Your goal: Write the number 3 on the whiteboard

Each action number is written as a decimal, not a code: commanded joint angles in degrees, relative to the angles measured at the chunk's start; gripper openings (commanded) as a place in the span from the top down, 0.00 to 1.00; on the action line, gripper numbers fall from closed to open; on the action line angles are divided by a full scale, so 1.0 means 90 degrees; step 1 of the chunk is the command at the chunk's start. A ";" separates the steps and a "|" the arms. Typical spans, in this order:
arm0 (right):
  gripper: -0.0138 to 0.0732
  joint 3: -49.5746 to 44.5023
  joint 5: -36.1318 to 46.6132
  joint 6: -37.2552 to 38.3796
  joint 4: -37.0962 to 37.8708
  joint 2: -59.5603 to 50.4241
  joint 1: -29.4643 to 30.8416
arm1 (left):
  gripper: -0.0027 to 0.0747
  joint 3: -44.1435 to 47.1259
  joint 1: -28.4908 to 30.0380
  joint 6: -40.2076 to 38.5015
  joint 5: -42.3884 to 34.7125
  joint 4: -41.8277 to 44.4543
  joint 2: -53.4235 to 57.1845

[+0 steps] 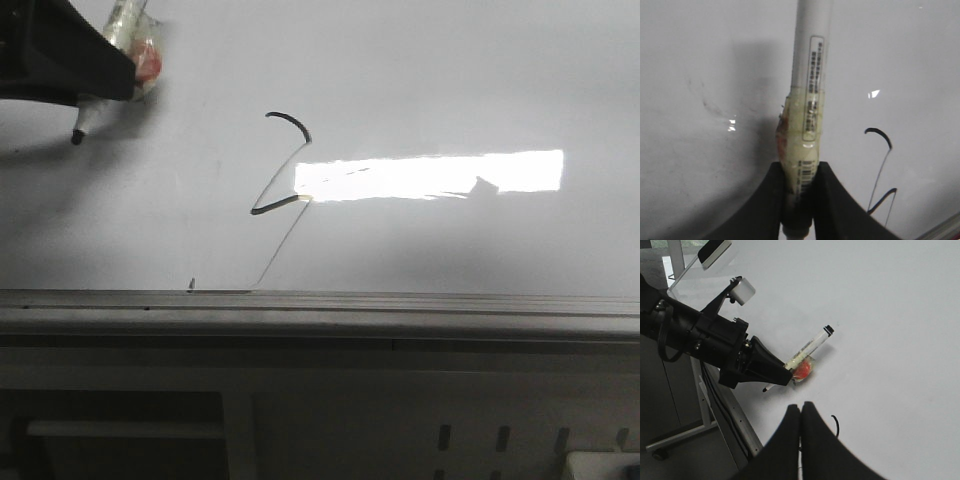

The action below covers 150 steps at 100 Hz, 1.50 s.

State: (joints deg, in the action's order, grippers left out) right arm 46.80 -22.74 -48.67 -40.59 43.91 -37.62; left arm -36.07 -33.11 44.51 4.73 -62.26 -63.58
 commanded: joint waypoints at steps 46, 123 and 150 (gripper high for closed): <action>0.91 0.0072 0.0370 0.0016 -0.0222 -0.0049 0.0046 | 0.99 -0.0168 -0.0008 -0.0055 -0.0994 -0.0612 -0.0680; 0.91 0.0072 0.0346 0.0016 -0.0237 -0.0025 0.0046 | 0.40 -0.0168 -0.0008 -0.0055 -0.1304 -0.0623 -0.0993; 0.91 0.0072 0.0358 0.0016 -0.0237 -0.0025 0.0046 | 0.35 -0.0168 -0.0008 -0.0055 -0.1438 -0.0628 -0.1179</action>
State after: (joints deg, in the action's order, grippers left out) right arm 45.88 -22.74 -48.46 -41.44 43.91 -37.48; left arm -37.57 -34.23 44.17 1.68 -67.46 -72.10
